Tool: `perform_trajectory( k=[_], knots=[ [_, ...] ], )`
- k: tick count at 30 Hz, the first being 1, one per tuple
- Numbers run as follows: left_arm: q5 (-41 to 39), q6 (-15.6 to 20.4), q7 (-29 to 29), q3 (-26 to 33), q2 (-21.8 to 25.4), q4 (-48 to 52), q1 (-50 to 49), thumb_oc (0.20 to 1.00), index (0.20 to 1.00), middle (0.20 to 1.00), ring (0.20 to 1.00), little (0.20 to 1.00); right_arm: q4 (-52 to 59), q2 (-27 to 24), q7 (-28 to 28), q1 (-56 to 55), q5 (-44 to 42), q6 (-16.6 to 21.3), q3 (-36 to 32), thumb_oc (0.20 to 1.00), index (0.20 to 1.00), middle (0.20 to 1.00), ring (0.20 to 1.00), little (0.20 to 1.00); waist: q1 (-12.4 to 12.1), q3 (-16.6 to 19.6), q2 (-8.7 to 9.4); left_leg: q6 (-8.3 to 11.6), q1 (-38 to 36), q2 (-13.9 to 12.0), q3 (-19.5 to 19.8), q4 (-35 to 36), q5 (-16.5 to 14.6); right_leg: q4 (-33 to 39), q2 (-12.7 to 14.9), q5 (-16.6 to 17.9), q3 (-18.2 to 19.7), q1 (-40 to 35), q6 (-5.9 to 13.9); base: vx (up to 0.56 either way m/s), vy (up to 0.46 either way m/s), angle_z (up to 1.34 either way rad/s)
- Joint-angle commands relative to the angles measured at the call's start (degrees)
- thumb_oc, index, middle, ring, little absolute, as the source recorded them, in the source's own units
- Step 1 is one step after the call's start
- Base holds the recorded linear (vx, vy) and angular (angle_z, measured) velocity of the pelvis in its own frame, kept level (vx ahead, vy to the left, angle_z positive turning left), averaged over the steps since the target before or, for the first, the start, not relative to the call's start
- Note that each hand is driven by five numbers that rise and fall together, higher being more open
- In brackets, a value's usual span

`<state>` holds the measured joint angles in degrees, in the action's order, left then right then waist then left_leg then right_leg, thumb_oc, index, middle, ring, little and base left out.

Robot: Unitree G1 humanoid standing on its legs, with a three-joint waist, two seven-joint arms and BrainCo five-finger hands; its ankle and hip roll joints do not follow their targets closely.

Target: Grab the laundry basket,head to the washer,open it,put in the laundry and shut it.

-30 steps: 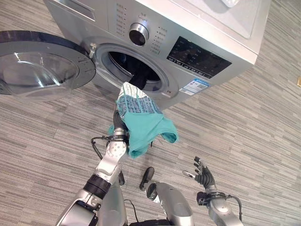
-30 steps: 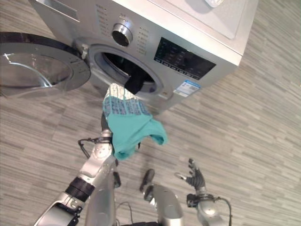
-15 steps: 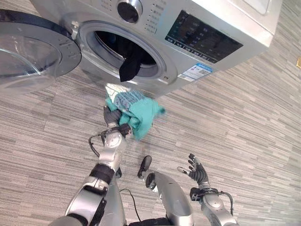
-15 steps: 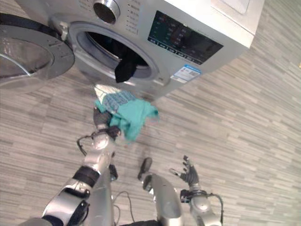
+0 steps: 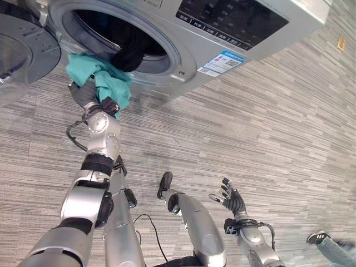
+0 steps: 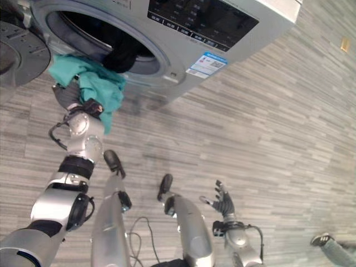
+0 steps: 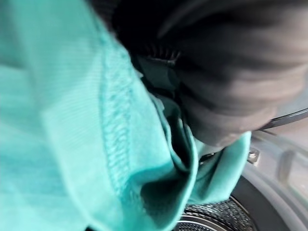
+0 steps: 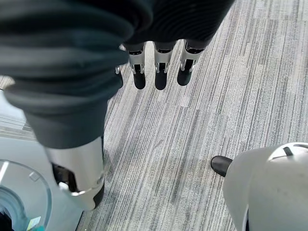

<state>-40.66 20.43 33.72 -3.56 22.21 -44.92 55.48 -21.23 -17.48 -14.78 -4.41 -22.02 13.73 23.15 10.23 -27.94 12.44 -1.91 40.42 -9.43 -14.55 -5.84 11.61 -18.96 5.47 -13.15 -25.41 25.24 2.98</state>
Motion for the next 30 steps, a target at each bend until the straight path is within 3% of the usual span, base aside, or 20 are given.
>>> perform_trajectory(
  k=[1,7,13,17,19,26,29,30],
  knots=[
    [0.35,4.16,0.83,-0.85,0.64,-0.11,6.43,0.2,0.2,0.2,0.2,0.2,4.47,-2.42,-0.41,-0.97,-1.99,2.57,-1.86,1.0,1.0,1.0,1.0,1.0,-0.96,-0.43,2.41,4.59,0.94,-2.05,-3.06,-3.44,-8.0,3.71,0.45,1.91,1.77,-2.15,-2.09,0.04,0.02,0.0],
    [0.26,5.26,1.24,-2.89,-1.35,0.53,12.61,0.2,0.2,0.2,0.2,0.2,4.41,-2.8,-0.84,-1.4,-1.51,2.71,-2.77,1.0,1.0,1.0,1.0,1.0,1.06,0.65,3.31,4.09,2.44,-1.0,-4.22,-3.07,-9.36,7.58,0.39,4.16,2.73,-1.99,-0.55,0.05,0.047,-0.03],
    [0.04,9.43,4.27,-3.27,-12.79,10.7,13.48,0.2,0.2,0.2,0.2,0.2,3.34,-1.56,-3.09,0.09,-0.44,1.85,-2.79,1.0,1.0,1.0,1.0,1.0,2.44,1.12,4.27,3.17,2.81,-0.12,-6.4,-3.0,-11.25,11.04,0.34,6.05,4.45,-2.67,0.33,0.03,0.057,-0.16],
    [-0.58,9.53,5.01,-3.41,-10.61,9.07,18.67,0.2,0.2,0.2,0.2,0.2,4.46,-2.52,-2.88,0.32,-0.65,1.68,-2.96,1.0,1.0,1.0,1.0,1.0,3.63,1.36,4.8,2.95,3.07,-0.09,-7.21,-2.62,-11.89,12.7,0.37,7.75,5.79,-2.49,1.34,0.01,0.056,-0.25],
    [-1.88,9.82,5.24,-3.33,-6.84,7.29,22.59,0.2,0.2,0.2,0.2,0.2,5.37,-3.19,-2.41,0.32,-1.57,1.81,-3.6,1.0,1.0,1.0,1.0,1.0,4.51,1.88,5.19,2.86,3.47,-0.13,-7.53,-2.68,-12.49,13.75,0.45,9.49,7.07,-2.36,2.39,0.0,0.073,-0.28],
    [-5.84,9.98,5.59,-1.3,-0.33,3.21,26.28,0.2,0.2,0.2,0.2,0.2,7.11,-4.68,-1.83,0.56,-2.43,1.66,-4.6,1.0,1.0,1.0,1.0,1.0,5.38,2.93,6.0,2.44,4.52,-0.37,-8.32,-3.48,-13.6,15.56,0.47,13.02,9.43,-2.47,4.18,0.01,0.057,-0.2],
    [-5.65,8.91,6.99,-0.87,6.88,1.02,27.63,0.2,0.2,0.2,0.2,0.2,8.9,-7.38,-0.7,0.28,-2.11,1.16,-6.01,1.0,1.0,1.0,1.0,1.0,5.51,3.33,6.74,2.14,4.95,-0.71,-9.09,-3.95,-14.52,17.19,0.64,16.1,10.73,-3.27,5.61,0.0,0.062,-0.15],
    [-5.67,8.9,6.97,-0.88,6.91,0.99,27.66,0.2,0.2,0.2,0.2,0.2,8.91,-7.38,-0.7,0.3,-2.12,1.14,-6.0,1.0,1.0,1.0,1.0,1.0,5.51,3.33,6.75,2.14,4.96,-0.72,-9.1,-3.97,-14.54,17.21,0.64,16.12,10.75,-3.28,5.62,0.01,0.026,-0.22]
  ],
)
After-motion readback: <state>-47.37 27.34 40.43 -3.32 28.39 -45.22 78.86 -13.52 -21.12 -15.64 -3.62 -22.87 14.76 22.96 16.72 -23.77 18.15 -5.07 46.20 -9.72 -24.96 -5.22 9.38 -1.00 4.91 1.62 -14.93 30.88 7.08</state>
